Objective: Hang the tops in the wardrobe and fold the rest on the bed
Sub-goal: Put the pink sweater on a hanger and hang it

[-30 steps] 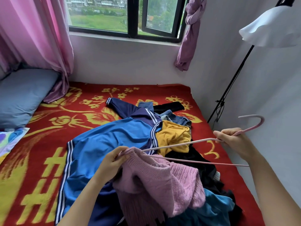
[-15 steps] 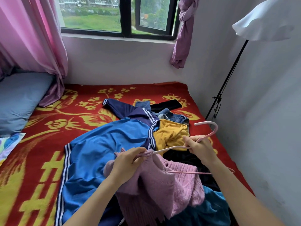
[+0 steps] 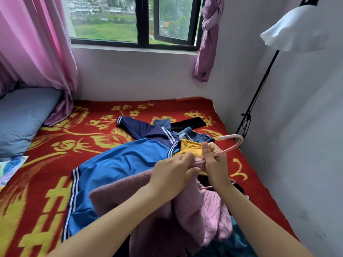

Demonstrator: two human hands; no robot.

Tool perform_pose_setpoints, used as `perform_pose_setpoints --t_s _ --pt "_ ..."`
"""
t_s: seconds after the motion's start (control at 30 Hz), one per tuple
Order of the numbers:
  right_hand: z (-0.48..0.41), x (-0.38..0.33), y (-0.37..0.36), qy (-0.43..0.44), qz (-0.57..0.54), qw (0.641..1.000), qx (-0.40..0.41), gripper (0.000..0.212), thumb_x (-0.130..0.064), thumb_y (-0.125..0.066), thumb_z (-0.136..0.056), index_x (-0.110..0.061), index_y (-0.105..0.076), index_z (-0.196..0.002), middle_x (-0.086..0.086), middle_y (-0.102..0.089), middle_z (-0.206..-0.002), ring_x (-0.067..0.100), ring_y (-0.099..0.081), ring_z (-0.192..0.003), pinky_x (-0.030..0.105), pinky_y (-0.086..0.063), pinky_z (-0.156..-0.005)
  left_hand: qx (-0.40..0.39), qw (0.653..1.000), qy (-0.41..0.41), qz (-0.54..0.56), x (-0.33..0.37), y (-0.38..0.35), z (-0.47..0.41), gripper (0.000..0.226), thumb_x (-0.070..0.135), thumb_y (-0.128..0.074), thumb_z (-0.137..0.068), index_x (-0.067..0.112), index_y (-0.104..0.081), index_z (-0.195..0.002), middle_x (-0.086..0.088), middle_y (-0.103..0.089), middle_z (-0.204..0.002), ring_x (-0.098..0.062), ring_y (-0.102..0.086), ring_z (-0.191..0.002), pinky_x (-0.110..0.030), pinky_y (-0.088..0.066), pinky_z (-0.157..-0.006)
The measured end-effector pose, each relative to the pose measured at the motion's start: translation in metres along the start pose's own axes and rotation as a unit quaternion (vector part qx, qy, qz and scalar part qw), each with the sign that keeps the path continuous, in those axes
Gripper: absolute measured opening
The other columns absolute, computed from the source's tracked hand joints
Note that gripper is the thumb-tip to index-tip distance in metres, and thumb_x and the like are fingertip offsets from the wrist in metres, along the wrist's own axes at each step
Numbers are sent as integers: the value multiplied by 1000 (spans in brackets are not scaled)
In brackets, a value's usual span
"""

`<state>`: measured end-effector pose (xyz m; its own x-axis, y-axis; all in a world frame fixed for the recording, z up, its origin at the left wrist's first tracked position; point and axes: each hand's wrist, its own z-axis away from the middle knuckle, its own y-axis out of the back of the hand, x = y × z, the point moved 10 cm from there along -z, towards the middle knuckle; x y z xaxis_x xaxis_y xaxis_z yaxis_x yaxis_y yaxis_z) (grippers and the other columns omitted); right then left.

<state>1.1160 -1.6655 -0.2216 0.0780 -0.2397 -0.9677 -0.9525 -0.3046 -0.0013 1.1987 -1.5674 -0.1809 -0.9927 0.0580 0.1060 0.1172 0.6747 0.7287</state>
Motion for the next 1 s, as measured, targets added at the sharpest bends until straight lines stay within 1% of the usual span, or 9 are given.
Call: perform_pose_setpoints --t_s 0.2,0.37,0.43,0.53,0.63,0.73,0.8,0.9,1.0 --pt "-16 -3 10 15 7 1000 1 39 -31 -47 -92 -8 -40 -62 0 -35 -38 6 -31 -29 19 -24 -34 -42 998 46 -4 -43 10 3 36 54 -39 -80 25 -55 -67 9 -54 -50 -13 -56 -43 -23 -27 -38" --pt "-15 -23 -33 44 170 948 -266 60 -76 -41 -72 -21 -53 -89 -8 -65 -76 -1 -62 -67 13 -49 -63 -48 986 135 85 -88 14 18 50 61 -34 -77 17 -54 -65 7 -51 -52 -22 -55 -53 -27 -28 -48" --pt "-33 -40 -8 110 273 934 -204 67 -84 -33 -70 -30 -51 -104 -11 -61 -102 3 -60 -95 20 -49 -82 -7 980 177 91 -113 33 23 56 62 -34 -73 13 -58 -67 8 -48 -50 -23 -52 -52 -28 -28 -52" --pt "-62 -38 70 90 213 973 -14 87 -92 -25 -64 -22 -57 -104 -11 -60 -99 0 -57 -94 14 -43 -82 32 962 238 128 -144 60 27 57 64 -40 -69 12 -64 -72 -3 -59 -59 -23 -52 -57 -32 -33 -56" --pt "-71 25 115 -68 126 986 82 63 -60 -32 -93 -5 -62 -93 -3 -66 -72 7 -61 -68 23 -44 -71 55 948 256 181 -157 80 24 19 47 -53 -75 31 -56 -66 4 -57 -57 -7 -48 -55 -21 -35 -58" --pt "-48 59 68 -128 88 987 -35 24 -5 -42 -96 -3 -62 -83 2 -69 -62 12 -65 -59 33 -48 -68 59 947 241 203 -148 87 14 13 42 -59 -78 39 -53 -67 11 -59 -59 5 -51 -61 -13 -34 -57" --pt "-34 49 31 -121 -20 988 -91 33 13 -38 -85 -3 -66 -80 6 -70 -69 18 -66 -69 36 -49 -74 65 945 239 212 -145 90 9 20 33 -68 -83 37 -55 -68 12 -58 -57 8 -51 -60 -10 -34 -56" --pt "-31 24 -4 -119 -213 958 -149 40 12 -38 -72 -8 -72 -73 11 -70 -74 23 -67 -75 37 -51 -79 95 933 261 229 -152 98 8 28 14 -64 -86 34 -57 -68 15 -60 -57 10 -51 -59 -7 -34 -56" --pt "-18 18 -31 -68 -39 955 -287 28 -7 -51 -67 -15 -74 -81 3 -71 -84 15 -64 -85 30 -49 -78 106 919 274 265 -158 104 12 28 9 -62 -86 29 -59 -66 27 -60 -58 10 -51 -57 -5 -35 -55"
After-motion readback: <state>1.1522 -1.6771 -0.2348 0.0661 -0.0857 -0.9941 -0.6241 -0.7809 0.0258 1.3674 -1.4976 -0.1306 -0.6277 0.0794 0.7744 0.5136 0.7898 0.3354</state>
